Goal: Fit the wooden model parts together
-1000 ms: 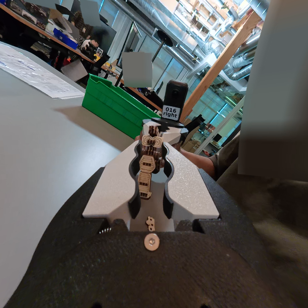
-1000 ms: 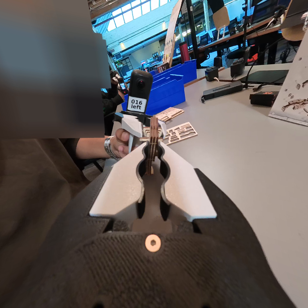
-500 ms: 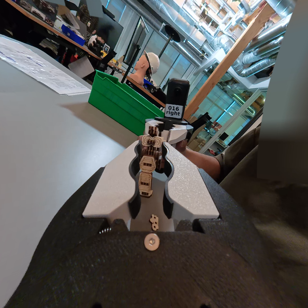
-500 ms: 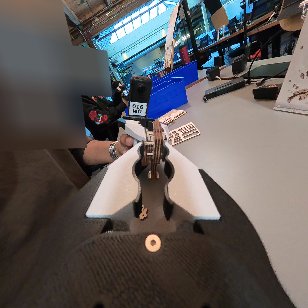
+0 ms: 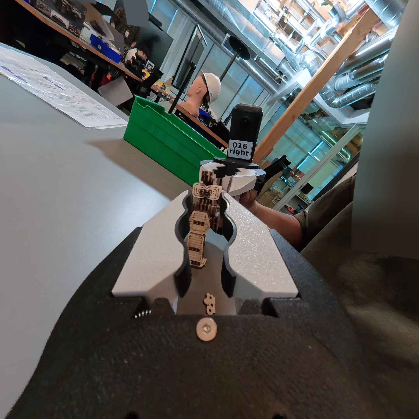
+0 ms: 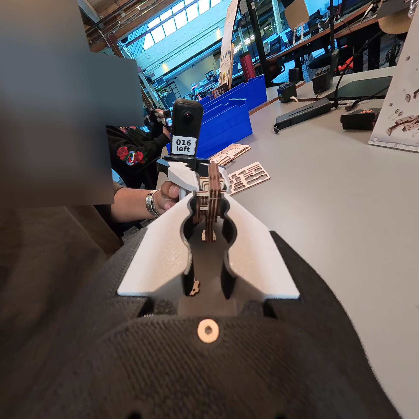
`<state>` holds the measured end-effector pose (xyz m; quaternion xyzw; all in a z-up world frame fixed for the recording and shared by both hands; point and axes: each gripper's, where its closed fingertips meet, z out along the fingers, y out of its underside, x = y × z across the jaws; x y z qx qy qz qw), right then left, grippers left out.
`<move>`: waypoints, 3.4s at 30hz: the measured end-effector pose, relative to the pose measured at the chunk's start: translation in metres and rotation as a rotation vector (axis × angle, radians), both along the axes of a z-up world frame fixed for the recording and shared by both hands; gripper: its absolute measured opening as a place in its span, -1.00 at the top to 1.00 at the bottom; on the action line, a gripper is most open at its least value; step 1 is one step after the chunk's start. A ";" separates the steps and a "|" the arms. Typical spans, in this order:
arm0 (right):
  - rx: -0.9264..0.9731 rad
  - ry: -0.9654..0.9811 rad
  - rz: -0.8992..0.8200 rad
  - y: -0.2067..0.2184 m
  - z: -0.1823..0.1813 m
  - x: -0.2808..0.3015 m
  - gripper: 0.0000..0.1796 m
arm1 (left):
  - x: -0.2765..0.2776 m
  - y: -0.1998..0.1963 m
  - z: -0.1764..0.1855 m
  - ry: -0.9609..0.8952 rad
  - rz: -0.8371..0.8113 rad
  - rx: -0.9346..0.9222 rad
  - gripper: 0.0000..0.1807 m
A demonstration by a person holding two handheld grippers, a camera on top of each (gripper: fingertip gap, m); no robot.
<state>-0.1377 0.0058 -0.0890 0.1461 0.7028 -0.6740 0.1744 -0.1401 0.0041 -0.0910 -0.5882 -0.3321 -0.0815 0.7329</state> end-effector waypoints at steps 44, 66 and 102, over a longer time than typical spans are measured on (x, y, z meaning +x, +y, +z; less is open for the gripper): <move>-0.011 0.032 -0.025 0.001 0.007 0.000 0.79 | 0.001 0.001 0.006 0.007 0.027 0.001 0.78; -0.068 -0.003 -0.043 0.004 0.010 -0.005 0.91 | 0.004 0.004 0.005 -0.006 0.004 0.012 0.78; -0.034 0.043 -0.045 0.000 0.008 0.000 0.77 | 0.001 0.002 0.008 -0.012 0.026 0.025 0.78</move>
